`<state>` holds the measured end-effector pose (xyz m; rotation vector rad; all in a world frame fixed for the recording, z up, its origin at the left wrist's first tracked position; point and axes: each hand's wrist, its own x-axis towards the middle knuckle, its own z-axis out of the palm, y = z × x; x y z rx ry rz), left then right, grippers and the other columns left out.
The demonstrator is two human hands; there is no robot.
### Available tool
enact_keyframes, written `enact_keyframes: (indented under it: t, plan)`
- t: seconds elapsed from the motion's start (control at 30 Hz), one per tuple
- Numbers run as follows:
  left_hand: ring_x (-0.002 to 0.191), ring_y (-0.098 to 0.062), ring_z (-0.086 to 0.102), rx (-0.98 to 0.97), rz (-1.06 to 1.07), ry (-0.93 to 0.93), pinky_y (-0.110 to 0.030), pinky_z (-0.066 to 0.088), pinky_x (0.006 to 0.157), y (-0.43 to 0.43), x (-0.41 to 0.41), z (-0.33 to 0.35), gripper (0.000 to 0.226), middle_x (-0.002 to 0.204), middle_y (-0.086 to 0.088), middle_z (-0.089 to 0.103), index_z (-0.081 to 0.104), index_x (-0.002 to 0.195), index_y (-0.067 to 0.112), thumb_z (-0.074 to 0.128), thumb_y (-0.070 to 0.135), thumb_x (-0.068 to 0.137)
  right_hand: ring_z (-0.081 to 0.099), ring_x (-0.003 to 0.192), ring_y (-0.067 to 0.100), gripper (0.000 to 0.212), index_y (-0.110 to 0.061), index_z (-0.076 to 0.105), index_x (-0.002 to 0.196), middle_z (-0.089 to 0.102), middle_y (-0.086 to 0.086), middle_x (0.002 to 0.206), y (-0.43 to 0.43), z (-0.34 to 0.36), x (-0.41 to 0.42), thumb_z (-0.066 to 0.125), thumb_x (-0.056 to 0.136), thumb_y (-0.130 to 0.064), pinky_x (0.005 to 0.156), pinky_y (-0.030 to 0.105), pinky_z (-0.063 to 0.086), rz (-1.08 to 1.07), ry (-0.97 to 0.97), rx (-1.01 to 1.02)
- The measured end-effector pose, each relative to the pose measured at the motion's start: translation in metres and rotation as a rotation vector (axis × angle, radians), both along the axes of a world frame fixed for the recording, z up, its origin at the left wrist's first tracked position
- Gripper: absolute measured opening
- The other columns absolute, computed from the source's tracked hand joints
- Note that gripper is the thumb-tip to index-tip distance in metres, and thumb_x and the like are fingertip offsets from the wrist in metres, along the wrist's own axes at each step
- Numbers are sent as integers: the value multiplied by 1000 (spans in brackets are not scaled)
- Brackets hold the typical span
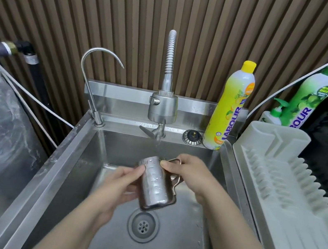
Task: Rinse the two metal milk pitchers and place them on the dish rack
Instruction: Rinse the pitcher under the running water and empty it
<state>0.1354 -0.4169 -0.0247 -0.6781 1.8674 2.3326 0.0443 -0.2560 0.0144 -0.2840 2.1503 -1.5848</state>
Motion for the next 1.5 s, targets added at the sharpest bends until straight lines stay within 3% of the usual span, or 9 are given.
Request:
enact_keyframes:
  t: [0.17,0.33,0.5,0.7,0.97,1.13,1.27,1.37,1.5]
  plan:
    - [106,-18,61,157,-69,78,-49,44,102,19,-3,-12,43,115,-5,63,57,110,15,78,18,72,56,74,22,36,-24,45,58,66,-1,79,15,18,-3,80,67,-26,72,34,45,53,379,378]
    - [108,-11,59,-96,-27,291,-32,45,97,2,-15,8,54,116,7,65,57,111,23,75,2,65,65,105,25,35,-23,48,61,69,-1,120,11,-18,10,71,68,3,89,44,51,-62,132,-326]
    - [117,-9,58,-528,-163,355,-36,40,106,-36,-24,39,53,118,8,67,64,103,41,83,35,53,62,78,13,38,-17,34,64,67,-8,73,-12,-46,25,65,75,1,82,32,52,-58,-187,-724]
    - [74,-17,62,-530,37,127,-35,51,80,-31,-10,41,59,83,-4,68,62,82,15,88,49,42,56,55,14,36,-19,39,62,57,2,64,-14,-28,14,67,82,-10,62,22,50,-9,-231,-454]
    - [99,-15,64,13,-66,63,-45,52,94,3,0,6,48,108,-5,67,57,104,13,83,17,64,61,77,28,36,-22,46,54,71,2,84,3,13,-1,81,59,-28,80,42,50,44,305,258]
    - [112,-10,58,-188,-57,309,-23,45,93,-5,-22,18,53,116,3,64,56,110,20,78,-5,68,67,104,24,36,-20,44,61,72,-7,110,3,-15,10,69,69,5,88,46,51,-99,150,-369]
    - [114,-4,57,-551,-119,380,-25,40,99,-28,-31,44,58,119,8,64,61,107,35,85,28,55,66,75,12,37,-16,34,65,68,-5,75,-14,-39,17,64,75,2,76,28,54,-80,-142,-747]
    - [91,-8,63,-689,-37,288,-26,49,84,-32,-28,54,58,100,7,66,62,94,32,81,52,43,60,62,15,35,-18,36,65,60,0,61,-24,-40,16,62,84,-4,71,29,56,-71,-265,-729]
    - [66,-13,57,-546,149,123,-25,46,65,-23,-17,47,39,75,1,62,62,81,13,89,30,59,55,54,12,34,-20,40,63,59,-4,57,-20,-25,5,64,84,-10,64,24,48,-30,-212,-474]
